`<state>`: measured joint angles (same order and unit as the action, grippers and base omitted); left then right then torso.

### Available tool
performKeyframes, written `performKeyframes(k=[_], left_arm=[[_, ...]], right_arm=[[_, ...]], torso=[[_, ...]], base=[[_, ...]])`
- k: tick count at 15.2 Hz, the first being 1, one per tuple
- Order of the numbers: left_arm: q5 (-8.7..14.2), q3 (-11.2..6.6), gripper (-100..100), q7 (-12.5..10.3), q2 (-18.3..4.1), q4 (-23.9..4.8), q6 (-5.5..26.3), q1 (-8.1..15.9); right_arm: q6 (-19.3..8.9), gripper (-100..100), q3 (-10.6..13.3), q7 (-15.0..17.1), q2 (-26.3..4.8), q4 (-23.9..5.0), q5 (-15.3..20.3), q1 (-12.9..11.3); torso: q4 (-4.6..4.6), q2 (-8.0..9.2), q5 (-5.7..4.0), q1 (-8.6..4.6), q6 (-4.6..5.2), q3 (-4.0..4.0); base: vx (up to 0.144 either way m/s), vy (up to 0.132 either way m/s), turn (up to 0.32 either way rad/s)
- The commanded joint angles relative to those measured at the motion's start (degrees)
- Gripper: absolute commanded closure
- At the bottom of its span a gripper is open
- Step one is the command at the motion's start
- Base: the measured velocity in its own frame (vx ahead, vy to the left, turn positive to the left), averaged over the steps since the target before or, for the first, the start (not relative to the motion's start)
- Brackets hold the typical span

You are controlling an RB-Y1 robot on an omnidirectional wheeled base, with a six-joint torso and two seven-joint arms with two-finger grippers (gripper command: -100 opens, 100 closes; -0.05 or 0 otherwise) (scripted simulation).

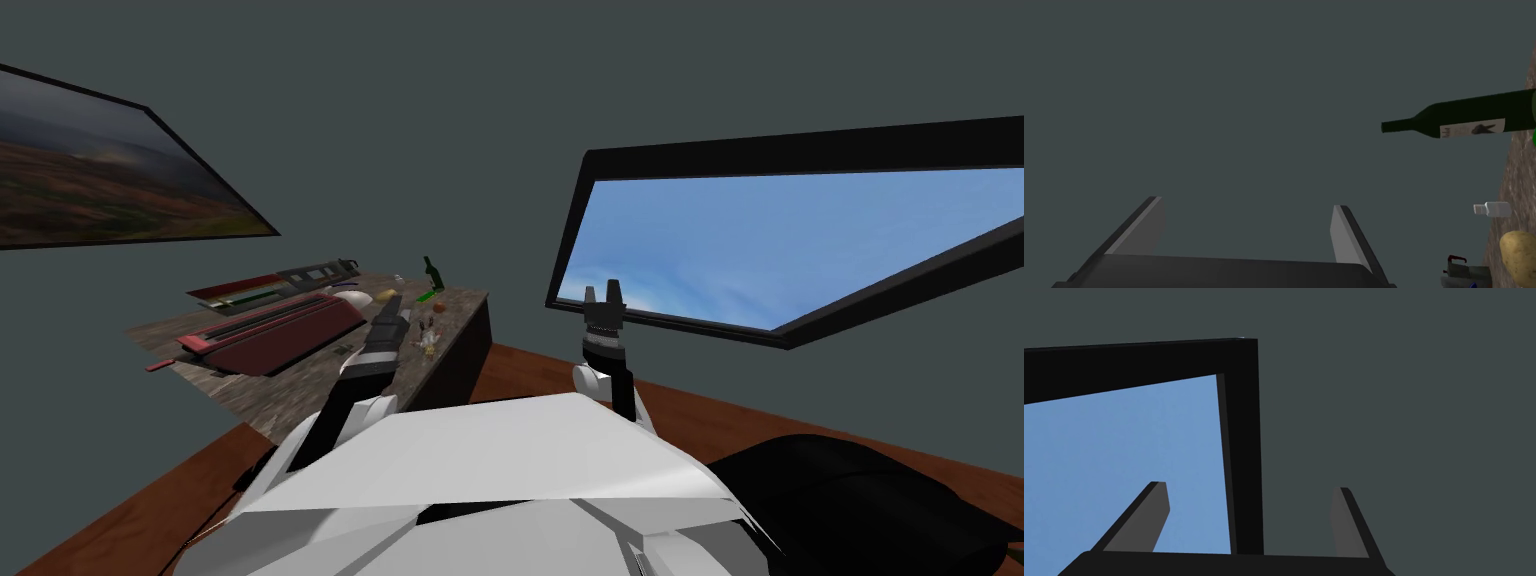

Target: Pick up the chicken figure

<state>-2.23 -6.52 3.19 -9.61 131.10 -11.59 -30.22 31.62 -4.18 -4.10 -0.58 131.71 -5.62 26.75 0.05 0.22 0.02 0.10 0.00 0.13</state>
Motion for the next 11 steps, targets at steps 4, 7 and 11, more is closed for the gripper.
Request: performKeyframes(k=[4,7,11], left_arm=[[1.0,-1.81,-100,0.9,-1.2,0.2,5.9,-0.4],[2.0,-3.31,-100,1.5,-1.9,0.4,9.7,-1.0],[2.5,-4.05,-100,1.8,-2.1,0.4,13.0,-1.3]], right_arm=[[0.0,0,0.0,0.0,0.0,0.0,0.0,0.0],[0.0,0,0.0,0.0,0.0,0.0,0.0,0.0],[0.0,0,0.0,0.0,0.0,0.0,0.0,0.0]], torso=[[0.01,0.02,0.0,0.03,0.0,0.01],[0.0,-0.01,0.01,0.03,0.0,-0.01],[-0.01,-0.06,-0.01,-0.02,0.01,-0.03]], base=[[-0.053,0.024,-0.048],[-0.044,0.023,-0.068],[-0.035,0.015,-0.05]])
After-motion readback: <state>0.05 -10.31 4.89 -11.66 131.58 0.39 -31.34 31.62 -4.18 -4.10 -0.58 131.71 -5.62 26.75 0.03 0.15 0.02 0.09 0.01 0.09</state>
